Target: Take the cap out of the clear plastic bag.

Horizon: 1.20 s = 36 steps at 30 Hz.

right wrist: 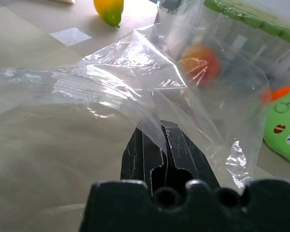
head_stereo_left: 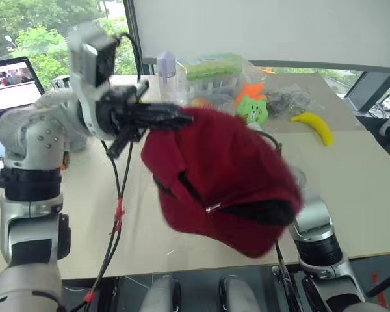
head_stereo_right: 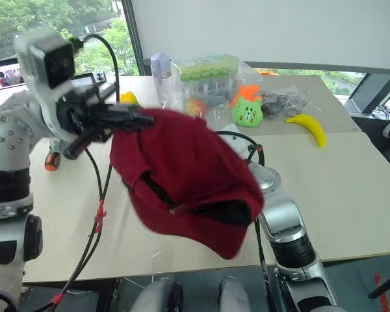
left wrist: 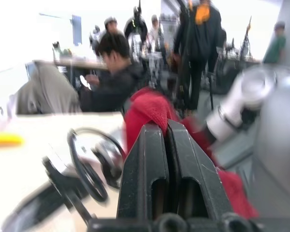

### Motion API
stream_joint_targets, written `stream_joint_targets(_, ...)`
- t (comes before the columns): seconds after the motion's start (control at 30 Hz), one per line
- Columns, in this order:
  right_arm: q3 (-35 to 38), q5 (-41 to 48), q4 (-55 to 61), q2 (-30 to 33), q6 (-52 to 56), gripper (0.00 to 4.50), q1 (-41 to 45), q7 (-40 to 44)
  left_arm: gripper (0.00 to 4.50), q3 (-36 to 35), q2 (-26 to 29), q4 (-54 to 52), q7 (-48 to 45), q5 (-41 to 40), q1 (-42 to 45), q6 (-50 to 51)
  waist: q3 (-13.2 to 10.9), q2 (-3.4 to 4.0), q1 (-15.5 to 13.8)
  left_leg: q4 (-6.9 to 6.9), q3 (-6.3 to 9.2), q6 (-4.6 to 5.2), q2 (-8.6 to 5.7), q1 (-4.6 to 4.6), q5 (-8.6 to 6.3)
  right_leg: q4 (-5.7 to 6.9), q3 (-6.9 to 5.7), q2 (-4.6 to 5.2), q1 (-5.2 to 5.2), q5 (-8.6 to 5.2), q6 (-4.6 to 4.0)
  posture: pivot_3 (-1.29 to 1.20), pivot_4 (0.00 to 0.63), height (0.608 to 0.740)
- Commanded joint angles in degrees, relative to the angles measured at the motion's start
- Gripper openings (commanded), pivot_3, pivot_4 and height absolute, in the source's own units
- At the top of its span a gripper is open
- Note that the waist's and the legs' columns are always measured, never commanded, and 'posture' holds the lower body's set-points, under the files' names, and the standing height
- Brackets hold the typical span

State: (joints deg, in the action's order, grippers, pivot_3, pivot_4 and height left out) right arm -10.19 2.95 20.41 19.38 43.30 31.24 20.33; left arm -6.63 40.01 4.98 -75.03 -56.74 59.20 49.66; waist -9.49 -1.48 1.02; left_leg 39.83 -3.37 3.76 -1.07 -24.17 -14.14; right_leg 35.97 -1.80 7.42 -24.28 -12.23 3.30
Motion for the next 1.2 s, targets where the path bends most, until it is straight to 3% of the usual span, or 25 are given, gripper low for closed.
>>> stream_joint_targets(0.03, 1.0, -0.4, 1.7, 0.2, -1.7, 0.00, 0.8, -0.1, 0.04, -5.4, -1.4, 9.9, 8.5, 5.4, 6.3, -8.1, 0.0, 0.00, 0.0, 0.00, 0.00, 0.00, 0.00, 0.00, 0.00, -0.01, 0.00, 0.00, -0.01, 0.00, 0.00, 0.00, 0.150, 0.740)
stream_joint_targets(0.1, 1.0, -0.4, 1.8, 0.3, -1.7, 0.00, 0.7, -0.1, 0.04, -3.3, -2.0, 14.0, 12.0, 12.3, 8.8, -13.3, 0.0, 0.00, -0.1, 0.00, 0.01, -0.01, -0.01, 0.00, 0.01, -0.02, -0.02, 0.00, 0.02, 0.00, 0.00, 0.00, 0.150, 0.740)
stream_joint_targets(0.23, 1.0, -0.5, 1.6, 0.5, -1.7, 0.00, 0.6, -0.1, 0.04, -3.6, -5.7, 27.2, 26.9, 26.2, 19.4, -33.4, 0.0, -0.07, -0.7, 0.03, 0.04, -0.01, -0.05, -0.08, 0.01, -0.04, -0.11, 0.01, 0.02, 0.01, 0.00, 0.00, 0.150, 0.740)
stream_joint_targets(0.43, 0.9, -0.9, 1.3, 0.9, -1.9, 0.00, 0.8, -0.1, 0.04, -0.4, -8.0, 34.3, 30.1, 38.7, 19.8, -53.8, 0.0, -0.07, -0.3, -0.08, 0.02, -0.03, -0.06, -0.12, 0.00, -0.16, -0.14, 0.03, -0.04, 0.02, -0.01, 0.00, 0.150, 0.740)
stream_joint_targets(0.57, 1.0, -1.0, 1.4, 0.9, -1.8, 0.00, 0.7, -0.2, 0.04, 6.7, -6.2, 37.8, 32.2, 52.0, 14.1, -69.5, 0.0, -0.07, -0.1, -0.09, -0.01, -0.05, -0.06, -0.18, 0.00, -0.19, -0.18, 0.03, -0.08, 0.02, 0.00, 0.00, 0.150, 0.740)
stream_joint_targets(0.67, 0.9, -1.2, 1.5, 0.9, -1.7, 0.00, 0.5, -0.3, 0.04, 10.8, -4.8, 42.0, 37.5, 60.3, 6.3, -75.8, 0.0, -0.02, 0.0, -0.11, -0.05, -0.04, -0.05, -0.14, 0.00, -0.18, -0.17, 0.03, -0.07, 0.02, 0.00, 0.00, 0.150, 0.740)
stream_joint_targets(0.97, 0.9, -1.2, 1.5, 0.5, -1.6, 0.00, 0.2, -0.1, 0.04, 15.2, -3.8, 43.0, 40.1, 67.6, -10.9, -80.4, 0.0, -0.02, -0.2, -0.05, -0.06, 0.01, -0.01, -0.18, -0.04, -0.11, -0.21, 0.07, -0.11, 0.03, 0.00, 0.00, 0.150, 0.740)
stream_joint_targets(1.0, 0.9, -1.2, 1.4, 0.5, -1.6, 0.00, 0.3, -0.1, 0.33, 14.9, -4.1, 42.3, 38.7, 66.3, -12.4, -79.6, 0.0, -0.02, -0.3, -0.06, -0.06, 0.01, 0.00, -0.21, -0.05, -0.13, -0.24, 0.07, -0.11, 0.03, 0.00, 0.00, 0.150, 0.740)
stream_joint_targets(1.03, 0.9, -1.2, 1.4, 0.4, -1.7, 0.00, 0.3, 0.0, 0.33, 14.7, -4.5, 42.0, 36.9, 65.2, -13.8, -78.2, 0.0, -0.02, -0.3, -0.05, -0.06, 0.02, -0.01, -0.21, -0.05, -0.12, -0.25, 0.08, -0.11, 0.03, 0.00, 0.00, 0.150, 0.740)
stream_joint_targets(1.2, 0.7, -1.2, 1.2, 0.4, -1.7, 0.00, 0.4, 0.4, 2.05, 12.7, -4.9, 38.7, 31.7, 60.8, -15.9, -74.4, 0.0, -0.02, -0.3, -0.01, -0.02, 0.02, 0.02, -0.22, -0.05, -0.11, -0.33, 0.08, -0.09, 0.03, 0.00, 0.00, 0.150, 0.740)
